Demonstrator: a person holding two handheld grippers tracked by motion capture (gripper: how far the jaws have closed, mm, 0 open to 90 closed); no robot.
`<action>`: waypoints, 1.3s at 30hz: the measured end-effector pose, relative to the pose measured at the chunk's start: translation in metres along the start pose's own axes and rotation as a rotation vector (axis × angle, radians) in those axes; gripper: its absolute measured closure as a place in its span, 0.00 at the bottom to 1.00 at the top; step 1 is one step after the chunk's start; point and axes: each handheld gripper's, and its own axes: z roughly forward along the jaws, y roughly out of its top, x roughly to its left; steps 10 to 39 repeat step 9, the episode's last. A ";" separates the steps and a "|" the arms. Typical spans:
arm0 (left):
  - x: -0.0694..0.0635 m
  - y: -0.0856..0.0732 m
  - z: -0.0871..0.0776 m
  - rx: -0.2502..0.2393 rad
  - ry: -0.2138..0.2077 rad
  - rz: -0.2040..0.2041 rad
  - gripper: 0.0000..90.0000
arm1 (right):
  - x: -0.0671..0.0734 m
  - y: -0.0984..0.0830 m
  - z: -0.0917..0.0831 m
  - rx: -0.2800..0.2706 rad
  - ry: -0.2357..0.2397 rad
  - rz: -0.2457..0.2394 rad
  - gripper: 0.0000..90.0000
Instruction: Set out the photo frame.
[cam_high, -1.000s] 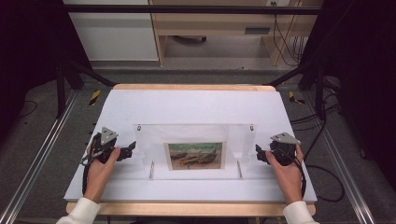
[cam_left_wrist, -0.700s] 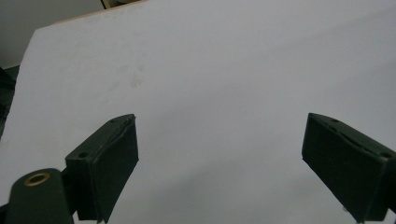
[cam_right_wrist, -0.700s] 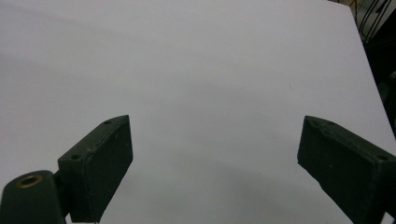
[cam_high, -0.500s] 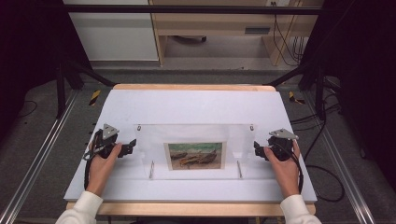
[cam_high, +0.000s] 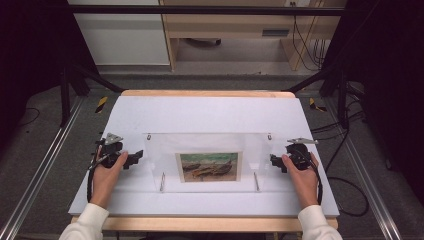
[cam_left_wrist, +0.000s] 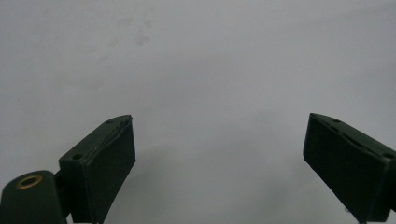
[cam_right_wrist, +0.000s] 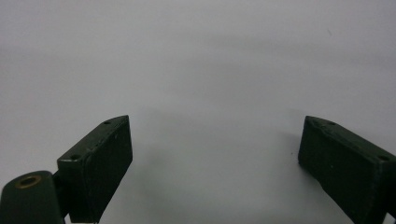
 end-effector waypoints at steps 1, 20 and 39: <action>0.001 -0.001 -0.001 -0.004 -0.009 -0.014 0.09 | 0.000 -0.001 0.000 0.008 -0.001 0.006 0.11; -0.001 -0.008 -0.014 -0.048 -0.049 -0.041 0.09 | 0.004 -0.006 -0.005 -0.027 -0.021 -0.020 0.11; -0.001 -0.008 -0.014 -0.048 -0.049 -0.041 0.09 | 0.004 -0.006 -0.005 -0.027 -0.021 -0.020 0.11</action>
